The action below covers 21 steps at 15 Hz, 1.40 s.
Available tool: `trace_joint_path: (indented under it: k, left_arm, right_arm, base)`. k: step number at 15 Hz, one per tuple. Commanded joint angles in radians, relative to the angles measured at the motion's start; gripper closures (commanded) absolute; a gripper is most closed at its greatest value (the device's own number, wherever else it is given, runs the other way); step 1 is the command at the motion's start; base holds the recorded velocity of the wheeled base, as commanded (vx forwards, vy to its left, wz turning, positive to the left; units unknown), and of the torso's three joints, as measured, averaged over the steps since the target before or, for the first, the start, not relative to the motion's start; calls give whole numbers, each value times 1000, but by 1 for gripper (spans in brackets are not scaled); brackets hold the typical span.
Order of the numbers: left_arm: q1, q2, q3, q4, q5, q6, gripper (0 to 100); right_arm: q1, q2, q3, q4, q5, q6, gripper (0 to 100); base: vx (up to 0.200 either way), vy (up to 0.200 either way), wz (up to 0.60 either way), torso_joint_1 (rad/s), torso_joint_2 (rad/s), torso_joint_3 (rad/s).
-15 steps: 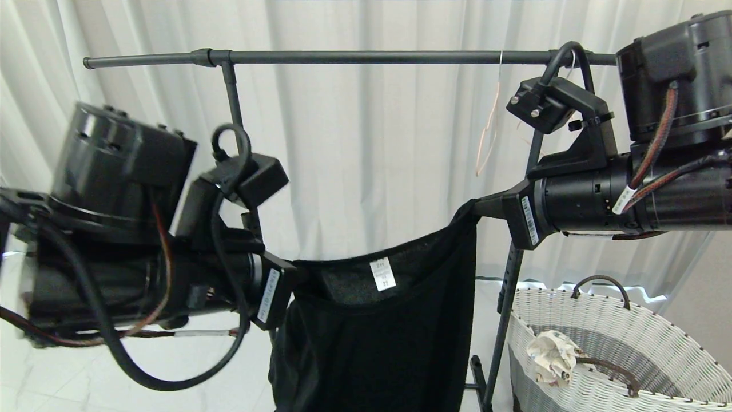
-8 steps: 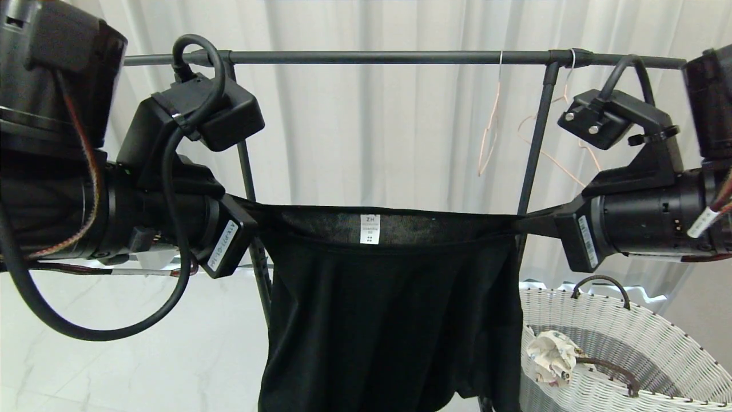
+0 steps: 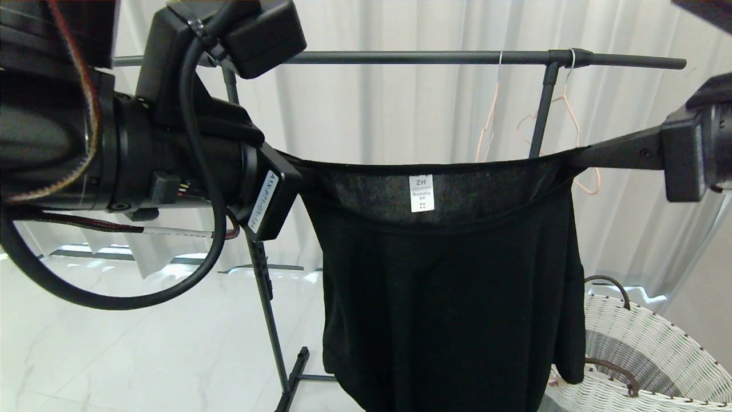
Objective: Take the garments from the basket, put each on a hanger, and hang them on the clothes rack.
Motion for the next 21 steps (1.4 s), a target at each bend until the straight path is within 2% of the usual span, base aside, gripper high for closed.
trace_joint_path:
  k: [1, 7, 9, 11, 13, 15, 18, 20, 21]
  left_arm:
    - [-7, 12, -43, 26, 0, -1, 100]
    - [-41, 28, -135, 47, -2, 3, 100]
    - [-41, 71, -205, 36, -14, 5, 100]
    - [-41, 117, -263, -7, -60, 6, 100]
    - [-47, 168, -315, -63, -92, 16, 100]
    - [-47, 176, -321, -63, -97, 63, 100]
    - [-47, 163, -317, -60, -101, 68, 100]
    - [-47, 134, -313, -16, -101, 63, 100]
    - [-49, 91, -313, 84, -109, 57, 100]
  right_arm:
    - [-7, 32, -128, 66, 14, -34, 100]
    - [-7, 0, -146, 150, 17, -51, 100]
    - [4, -70, -143, 259, 77, -52, 100]
    - [59, -135, -142, 330, 155, -52, 100]
    - [180, -169, -139, 414, 159, -51, 100]
    - [249, -166, -128, 419, 155, -51, 100]
    - [251, -153, -128, 414, 153, -51, 100]
    - [215, -133, -133, 379, 152, -49, 100]
    - [160, -98, -143, 307, 152, -51, 100]
  base:
    - [0, 0, 0, 0, 0, 0]
    - [0, 0, 0, 0, 0, 0]
    - [0, 0, 0, 0, 0, 0]
    - [0, 0, 0, 0, 0, 0]
    - [0, 0, 0, 0, 0, 0]
    - [0, 0, 0, 0, 0, 0]
    - [0, 0, 0, 0, 0, 0]
    - [0, 0, 0, 0, 0, 0]
    - [0, 0, 0, 0, 0, 0]
